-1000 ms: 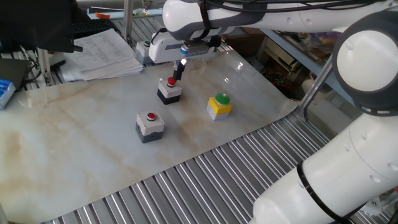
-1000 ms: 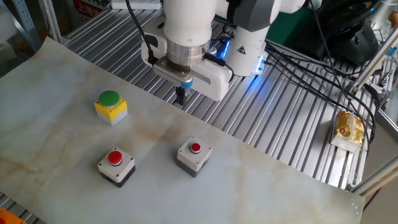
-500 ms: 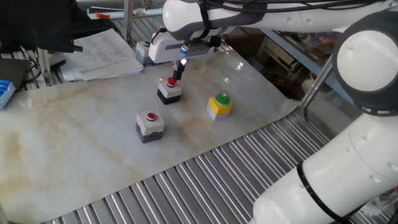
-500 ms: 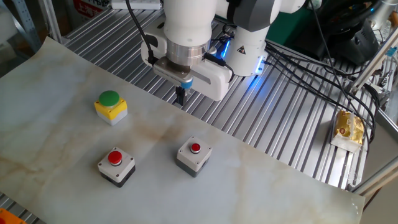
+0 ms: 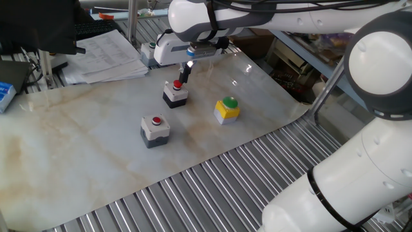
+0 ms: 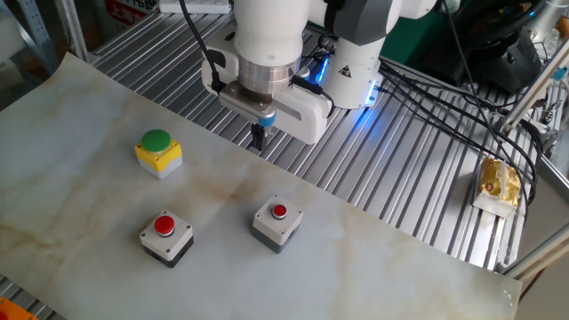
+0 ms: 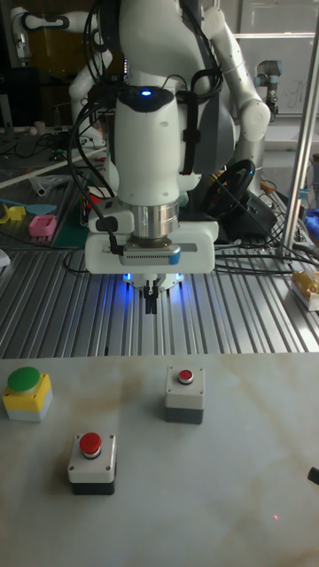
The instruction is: Press three buttons from left to right in sequence
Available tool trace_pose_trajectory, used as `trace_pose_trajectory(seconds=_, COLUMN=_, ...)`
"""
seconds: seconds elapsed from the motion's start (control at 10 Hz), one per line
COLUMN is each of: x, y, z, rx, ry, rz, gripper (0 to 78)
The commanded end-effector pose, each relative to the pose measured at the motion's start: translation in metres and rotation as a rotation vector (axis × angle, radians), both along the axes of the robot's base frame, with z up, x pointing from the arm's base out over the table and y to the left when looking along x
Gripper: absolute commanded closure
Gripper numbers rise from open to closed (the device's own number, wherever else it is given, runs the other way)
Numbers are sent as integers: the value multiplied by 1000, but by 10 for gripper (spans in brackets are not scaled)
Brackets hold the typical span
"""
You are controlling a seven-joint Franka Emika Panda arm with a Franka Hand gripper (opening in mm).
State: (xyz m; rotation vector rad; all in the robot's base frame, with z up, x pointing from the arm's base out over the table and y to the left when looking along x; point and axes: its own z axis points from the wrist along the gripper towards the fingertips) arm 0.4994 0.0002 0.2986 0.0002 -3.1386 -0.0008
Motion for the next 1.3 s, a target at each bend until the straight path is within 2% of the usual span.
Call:
trace_pose_trajectory(seconds=0.1, x=0, y=0, z=0, rx=46, ry=-26, rz=15, gripper=776)
trace_pose_trajectory(seconds=0.2, x=0, y=0, z=1, rx=3, ry=-27, rz=28, gripper=776)
trace_pose_trajectory(seconds=0.4, x=-1, y=0, z=1, rx=3, ry=-26, rz=30, gripper=776)
trace_pose_trajectory(seconds=0.5, x=-1, y=0, z=1, rx=29, ry=-25, rz=17, gripper=776)
trace_pose_trajectory(seconds=1.3, x=-1, y=-1, z=1, rx=22, ry=-28, rz=18, gripper=776)
